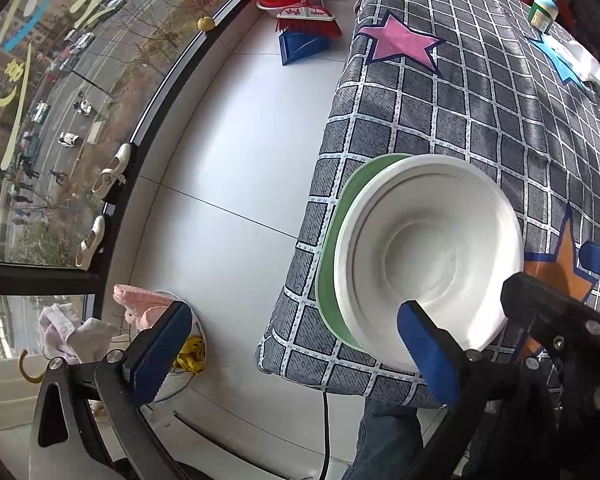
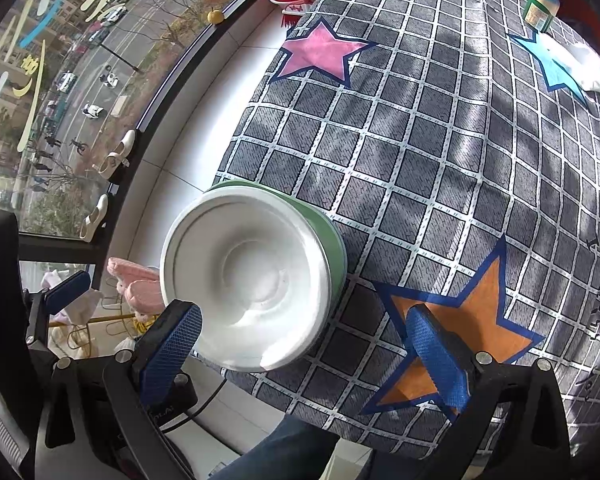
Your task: Organize plates and bowls
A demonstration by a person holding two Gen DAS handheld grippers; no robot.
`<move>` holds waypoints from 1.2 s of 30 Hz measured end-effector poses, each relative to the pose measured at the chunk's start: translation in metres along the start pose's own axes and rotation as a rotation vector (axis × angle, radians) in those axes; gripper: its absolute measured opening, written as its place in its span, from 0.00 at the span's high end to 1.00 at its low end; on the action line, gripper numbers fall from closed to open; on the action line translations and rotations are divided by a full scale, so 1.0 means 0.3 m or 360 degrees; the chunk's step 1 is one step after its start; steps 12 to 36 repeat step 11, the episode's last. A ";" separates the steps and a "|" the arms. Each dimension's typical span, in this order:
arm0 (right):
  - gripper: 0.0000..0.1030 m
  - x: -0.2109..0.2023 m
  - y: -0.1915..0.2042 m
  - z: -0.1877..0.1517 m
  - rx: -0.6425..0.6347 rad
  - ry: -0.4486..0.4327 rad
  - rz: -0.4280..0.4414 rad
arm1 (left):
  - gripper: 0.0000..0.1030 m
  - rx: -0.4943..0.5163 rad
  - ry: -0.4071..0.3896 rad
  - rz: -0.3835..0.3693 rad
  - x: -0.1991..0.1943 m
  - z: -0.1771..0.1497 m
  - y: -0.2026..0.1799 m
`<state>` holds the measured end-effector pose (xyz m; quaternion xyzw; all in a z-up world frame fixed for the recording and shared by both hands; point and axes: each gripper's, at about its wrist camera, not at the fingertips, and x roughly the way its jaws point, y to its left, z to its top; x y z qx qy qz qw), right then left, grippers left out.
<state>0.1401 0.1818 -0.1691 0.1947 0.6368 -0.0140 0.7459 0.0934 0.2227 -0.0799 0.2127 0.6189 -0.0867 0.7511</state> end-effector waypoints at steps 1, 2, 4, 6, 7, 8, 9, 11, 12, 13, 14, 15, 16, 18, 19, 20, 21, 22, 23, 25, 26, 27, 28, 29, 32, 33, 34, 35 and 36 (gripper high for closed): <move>0.00 -0.001 0.000 -0.001 -0.0004 0.0005 0.0006 | 0.00 -0.0010 0.0004 0.0011 0.000 0.001 0.000; 0.00 -0.002 0.001 -0.001 -0.0014 0.0008 0.0012 | 0.00 -0.0022 0.0011 0.0021 0.001 0.001 0.000; 0.00 -0.008 0.002 -0.001 -0.0042 0.0014 0.0022 | 0.00 -0.0056 0.0031 0.0028 0.003 0.005 0.000; 0.00 -0.014 -0.001 0.002 -0.0069 0.0026 0.0032 | 0.00 -0.0096 0.0047 0.0045 0.003 0.009 0.000; 0.00 -0.017 -0.004 0.004 -0.0082 0.0034 0.0039 | 0.00 -0.0118 0.0046 0.0060 0.002 0.010 0.000; 0.00 -0.020 -0.009 0.008 -0.0097 0.0043 0.0045 | 0.00 -0.0139 0.0034 0.0077 -0.004 0.012 0.001; 0.00 -0.023 -0.013 0.013 -0.0110 0.0048 0.0048 | 0.00 -0.0158 0.0011 0.0095 -0.014 0.014 0.002; 0.00 -0.031 -0.028 0.025 -0.0133 0.0060 0.0062 | 0.00 -0.0195 -0.0009 0.0091 -0.039 0.020 0.005; 0.00 -0.031 -0.028 0.025 -0.0133 0.0060 0.0062 | 0.00 -0.0195 -0.0009 0.0091 -0.039 0.020 0.005; 0.00 -0.031 -0.028 0.025 -0.0133 0.0060 0.0062 | 0.00 -0.0195 -0.0009 0.0091 -0.039 0.020 0.005; 0.00 -0.031 -0.028 0.025 -0.0133 0.0060 0.0062 | 0.00 -0.0195 -0.0009 0.0091 -0.039 0.020 0.005; 0.00 -0.031 -0.028 0.025 -0.0133 0.0060 0.0062 | 0.00 -0.0195 -0.0009 0.0091 -0.039 0.020 0.005; 0.00 -0.031 -0.028 0.025 -0.0133 0.0060 0.0062 | 0.00 -0.0195 -0.0009 0.0091 -0.039 0.020 0.005; 0.00 -0.031 -0.028 0.025 -0.0133 0.0060 0.0062 | 0.00 -0.0195 -0.0009 0.0091 -0.039 0.020 0.005; 0.00 -0.031 -0.028 0.025 -0.0133 0.0060 0.0062 | 0.00 -0.0195 -0.0009 0.0091 -0.039 0.020 0.005; 0.00 -0.031 -0.028 0.025 -0.0133 0.0060 0.0062 | 0.00 -0.0195 -0.0009 0.0091 -0.039 0.020 0.005; 0.00 -0.031 -0.028 0.025 -0.0133 0.0060 0.0062 | 0.00 -0.0195 -0.0009 0.0091 -0.039 0.020 0.005; 0.00 -0.031 -0.028 0.025 -0.0133 0.0060 0.0062 | 0.00 -0.0195 -0.0009 0.0091 -0.039 0.020 0.005; 0.00 -0.031 -0.028 0.025 -0.0133 0.0060 0.0062 | 0.00 -0.0195 -0.0009 0.0091 -0.039 0.020 0.005; 0.00 -0.031 -0.028 0.025 -0.0133 0.0060 0.0062 | 0.00 -0.0195 -0.0009 0.0091 -0.039 0.020 0.005; 0.00 -0.031 -0.028 0.025 -0.0133 0.0060 0.0062 | 0.00 -0.0195 -0.0009 0.0091 -0.039 0.020 0.005; 0.00 -0.031 -0.028 0.025 -0.0133 0.0060 0.0062 | 0.00 -0.0195 -0.0009 0.0091 -0.039 0.020 0.005; 0.00 -0.031 -0.028 0.025 -0.0133 0.0060 0.0062 | 0.00 -0.0195 -0.0009 0.0091 -0.039 0.020 0.005; 0.00 -0.031 -0.028 0.025 -0.0133 0.0060 0.0062 | 0.00 -0.0195 -0.0009 0.0091 -0.039 0.020 0.005; 0.00 -0.031 -0.028 0.025 -0.0133 0.0060 0.0062 | 0.00 -0.0195 -0.0009 0.0091 -0.039 0.020 0.005; 0.00 -0.031 -0.028 0.025 -0.0133 0.0060 0.0062 | 0.00 -0.0195 -0.0009 0.0091 -0.039 0.020 0.005; 0.00 -0.031 -0.028 0.025 -0.0133 0.0060 0.0062 | 0.00 -0.0195 -0.0009 0.0091 -0.039 0.020 0.005; 0.00 -0.031 -0.028 0.025 -0.0133 0.0060 0.0062 | 0.00 -0.0195 -0.0009 0.0091 -0.039 0.020 0.005; 0.00 -0.031 -0.028 0.025 -0.0133 0.0060 0.0062 | 0.00 -0.0195 -0.0009 0.0091 -0.039 0.020 0.005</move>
